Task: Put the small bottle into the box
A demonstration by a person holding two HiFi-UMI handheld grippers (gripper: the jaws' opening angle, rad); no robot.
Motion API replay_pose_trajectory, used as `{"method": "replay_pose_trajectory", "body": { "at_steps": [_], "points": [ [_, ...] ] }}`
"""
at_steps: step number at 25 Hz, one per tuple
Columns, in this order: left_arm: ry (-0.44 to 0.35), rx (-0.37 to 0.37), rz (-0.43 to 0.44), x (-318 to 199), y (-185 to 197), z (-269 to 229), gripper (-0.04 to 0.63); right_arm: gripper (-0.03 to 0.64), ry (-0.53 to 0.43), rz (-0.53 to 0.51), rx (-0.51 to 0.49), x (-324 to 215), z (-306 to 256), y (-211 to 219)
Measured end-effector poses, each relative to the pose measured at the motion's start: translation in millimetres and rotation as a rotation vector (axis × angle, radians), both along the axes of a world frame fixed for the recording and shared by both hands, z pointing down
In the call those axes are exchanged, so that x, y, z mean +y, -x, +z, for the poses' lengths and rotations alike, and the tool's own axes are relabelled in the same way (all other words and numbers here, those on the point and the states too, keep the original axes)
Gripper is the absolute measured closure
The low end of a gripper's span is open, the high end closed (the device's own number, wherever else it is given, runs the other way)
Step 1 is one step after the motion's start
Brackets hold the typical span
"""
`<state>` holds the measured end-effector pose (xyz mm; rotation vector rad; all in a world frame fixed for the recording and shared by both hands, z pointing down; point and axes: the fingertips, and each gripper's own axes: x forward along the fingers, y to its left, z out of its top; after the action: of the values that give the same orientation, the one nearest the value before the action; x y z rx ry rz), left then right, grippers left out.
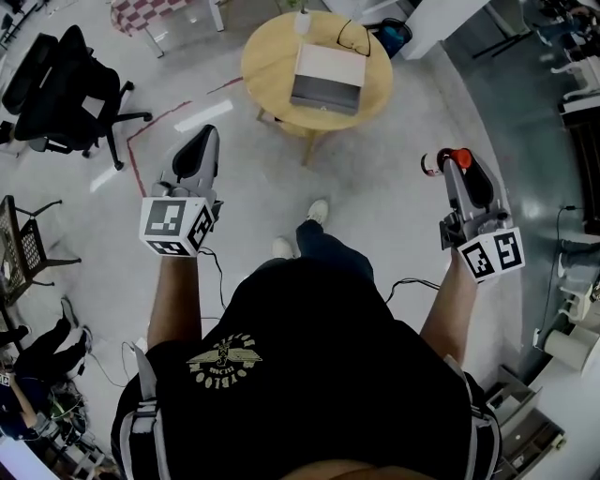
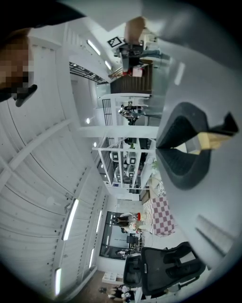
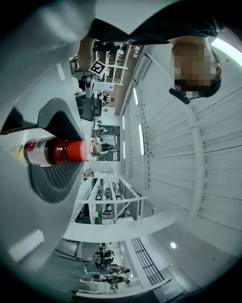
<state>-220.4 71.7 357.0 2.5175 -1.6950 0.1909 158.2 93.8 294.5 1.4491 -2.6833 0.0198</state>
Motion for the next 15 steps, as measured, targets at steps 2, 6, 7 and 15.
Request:
{"method": "replay_pose_trajectory", "body": {
  "at_steps": [2, 6, 7, 15],
  "points": [
    [0.005, 0.003, 0.002, -11.7, -7.2, 2.7, 0.595, 0.468, 0.002, 0.009, -0.005, -6.8, 1.1, -8.7],
    [0.007, -0.007, 0.018, -29.7, -24.4, -2.1, 0.595, 0.467, -0.008, 0.011, -0.019, -20.0, -5.7, -20.7],
    [0.005, -0.012, 0.023, -35.9, -29.3, -4.5, 0.595, 0.466, -0.014, 0.008, -0.020, -25.6, -8.2, -23.1],
    [-0.014, -0.052, 0.025, -85.6, -53.2, -16.3, 0.595, 0.467, -0.027, -0.023, -0.034, -76.1, -3.4, -33.0]
  ]
}}
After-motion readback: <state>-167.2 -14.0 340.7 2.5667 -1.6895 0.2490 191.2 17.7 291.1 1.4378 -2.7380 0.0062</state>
